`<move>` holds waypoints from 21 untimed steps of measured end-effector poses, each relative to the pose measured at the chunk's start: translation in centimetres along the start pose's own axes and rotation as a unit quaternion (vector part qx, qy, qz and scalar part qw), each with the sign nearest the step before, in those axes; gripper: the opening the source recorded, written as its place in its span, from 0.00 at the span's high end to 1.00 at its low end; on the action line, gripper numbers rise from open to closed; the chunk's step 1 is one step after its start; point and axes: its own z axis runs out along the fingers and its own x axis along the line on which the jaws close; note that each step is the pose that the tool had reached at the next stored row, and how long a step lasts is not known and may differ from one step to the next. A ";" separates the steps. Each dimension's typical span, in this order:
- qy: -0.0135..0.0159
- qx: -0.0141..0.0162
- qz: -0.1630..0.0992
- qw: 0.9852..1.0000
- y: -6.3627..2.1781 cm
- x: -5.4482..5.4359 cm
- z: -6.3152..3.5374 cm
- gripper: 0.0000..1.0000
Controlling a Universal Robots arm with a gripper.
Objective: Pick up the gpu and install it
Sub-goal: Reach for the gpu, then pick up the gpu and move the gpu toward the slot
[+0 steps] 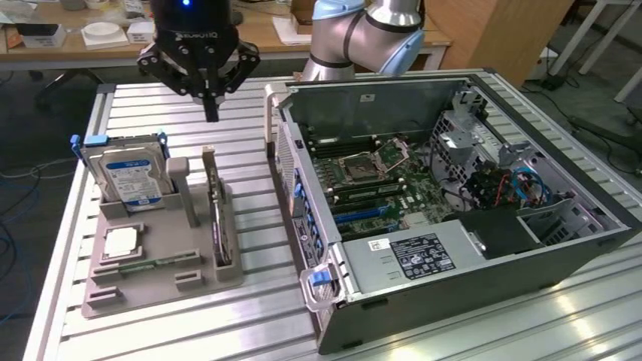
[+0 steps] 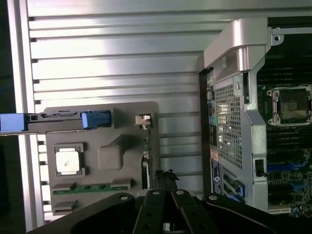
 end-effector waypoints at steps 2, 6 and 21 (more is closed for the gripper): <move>0.000 0.000 0.000 1.000 -0.05 0.6 -0.01 0.90; 0.000 0.000 0.000 1.000 -0.13 1.8 -0.03 0.90; 0.000 0.000 0.000 1.000 -0.23 3.0 -0.06 0.90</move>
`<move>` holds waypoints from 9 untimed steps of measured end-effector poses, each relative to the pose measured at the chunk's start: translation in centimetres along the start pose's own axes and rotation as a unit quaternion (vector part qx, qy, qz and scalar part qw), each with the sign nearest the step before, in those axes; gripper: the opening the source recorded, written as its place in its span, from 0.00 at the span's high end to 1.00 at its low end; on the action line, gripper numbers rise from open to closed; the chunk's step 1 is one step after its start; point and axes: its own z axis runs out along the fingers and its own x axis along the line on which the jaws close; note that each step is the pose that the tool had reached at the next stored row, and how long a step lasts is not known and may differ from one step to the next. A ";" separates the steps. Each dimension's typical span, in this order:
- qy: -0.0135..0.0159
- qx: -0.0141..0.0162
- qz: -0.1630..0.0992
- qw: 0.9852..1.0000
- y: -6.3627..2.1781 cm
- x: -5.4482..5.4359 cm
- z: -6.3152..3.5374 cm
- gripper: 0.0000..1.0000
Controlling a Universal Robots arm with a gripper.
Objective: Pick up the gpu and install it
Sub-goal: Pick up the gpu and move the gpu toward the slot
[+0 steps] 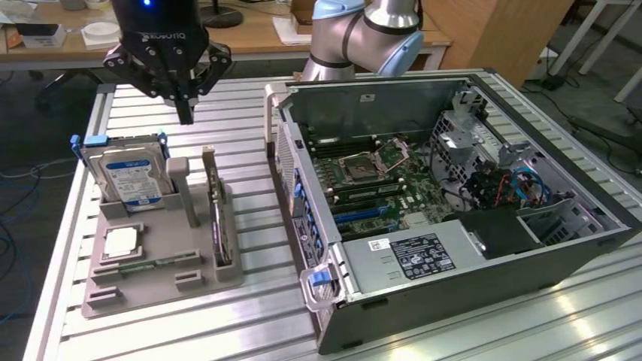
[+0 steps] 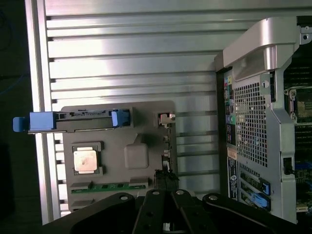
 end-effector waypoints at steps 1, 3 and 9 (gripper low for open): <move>0.000 0.000 0.000 1.000 0.00 0.0 0.00 0.90; 0.000 0.000 0.000 1.000 0.00 0.0 0.00 0.90; 0.000 0.000 0.000 1.000 0.00 0.0 0.00 0.77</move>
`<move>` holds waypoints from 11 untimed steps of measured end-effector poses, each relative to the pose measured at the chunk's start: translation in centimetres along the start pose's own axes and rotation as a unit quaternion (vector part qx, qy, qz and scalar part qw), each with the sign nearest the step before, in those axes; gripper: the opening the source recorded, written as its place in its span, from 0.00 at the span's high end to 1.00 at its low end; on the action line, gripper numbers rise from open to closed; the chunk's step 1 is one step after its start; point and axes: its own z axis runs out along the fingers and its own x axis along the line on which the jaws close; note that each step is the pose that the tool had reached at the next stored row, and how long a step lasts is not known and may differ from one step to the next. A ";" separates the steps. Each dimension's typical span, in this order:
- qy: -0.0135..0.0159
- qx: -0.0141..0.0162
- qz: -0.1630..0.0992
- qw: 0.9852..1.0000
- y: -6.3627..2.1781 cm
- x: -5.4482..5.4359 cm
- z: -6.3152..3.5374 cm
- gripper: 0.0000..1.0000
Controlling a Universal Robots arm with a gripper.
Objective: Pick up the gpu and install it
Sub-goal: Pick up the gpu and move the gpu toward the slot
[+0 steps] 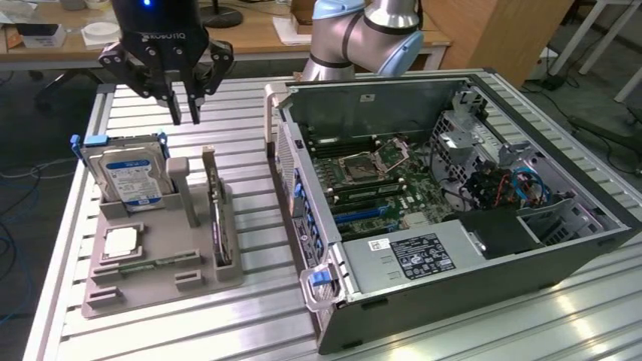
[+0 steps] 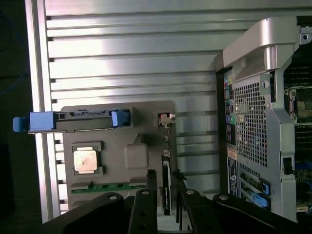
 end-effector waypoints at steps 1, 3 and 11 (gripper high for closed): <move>0.000 0.000 0.000 1.000 0.00 0.0 0.00 0.71; 0.000 0.000 0.000 1.000 0.00 0.0 0.00 0.65; 0.001 0.001 -0.019 1.000 -0.15 0.0 0.03 0.41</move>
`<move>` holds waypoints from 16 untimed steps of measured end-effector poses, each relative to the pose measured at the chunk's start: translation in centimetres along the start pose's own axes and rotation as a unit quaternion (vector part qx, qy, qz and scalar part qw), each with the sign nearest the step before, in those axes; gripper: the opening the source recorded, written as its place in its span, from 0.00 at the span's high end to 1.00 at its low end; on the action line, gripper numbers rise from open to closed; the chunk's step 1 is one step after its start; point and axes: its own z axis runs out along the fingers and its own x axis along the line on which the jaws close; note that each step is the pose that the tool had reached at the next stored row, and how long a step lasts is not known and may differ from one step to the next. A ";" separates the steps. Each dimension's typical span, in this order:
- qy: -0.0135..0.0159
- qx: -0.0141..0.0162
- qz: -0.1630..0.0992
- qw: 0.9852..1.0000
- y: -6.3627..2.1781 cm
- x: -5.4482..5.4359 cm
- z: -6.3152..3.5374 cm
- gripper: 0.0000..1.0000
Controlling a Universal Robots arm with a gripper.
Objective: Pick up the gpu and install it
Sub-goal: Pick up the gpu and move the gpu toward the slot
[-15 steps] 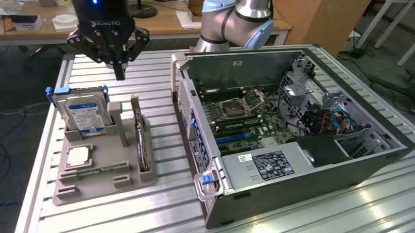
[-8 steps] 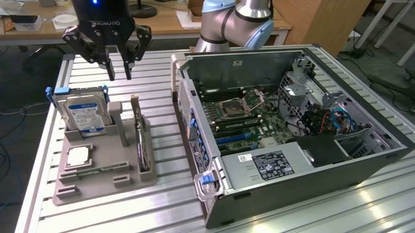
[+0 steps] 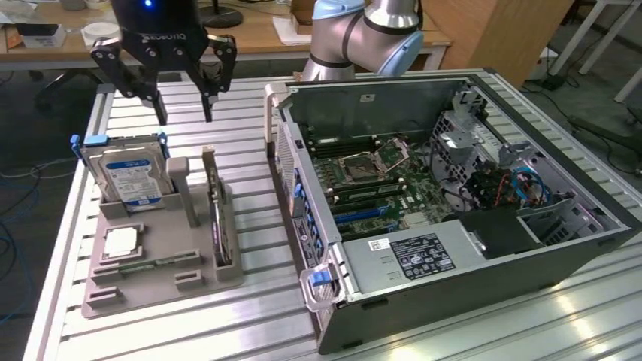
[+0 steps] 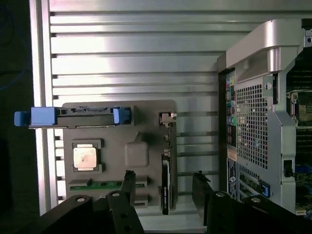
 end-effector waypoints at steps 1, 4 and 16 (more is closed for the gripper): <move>0.001 0.000 -0.005 1.000 0.00 0.0 0.02 0.41; 0.002 0.000 -0.026 1.000 -0.01 0.0 0.11 0.41; 0.003 -0.001 -0.036 0.999 -1.25 0.0 0.37 0.41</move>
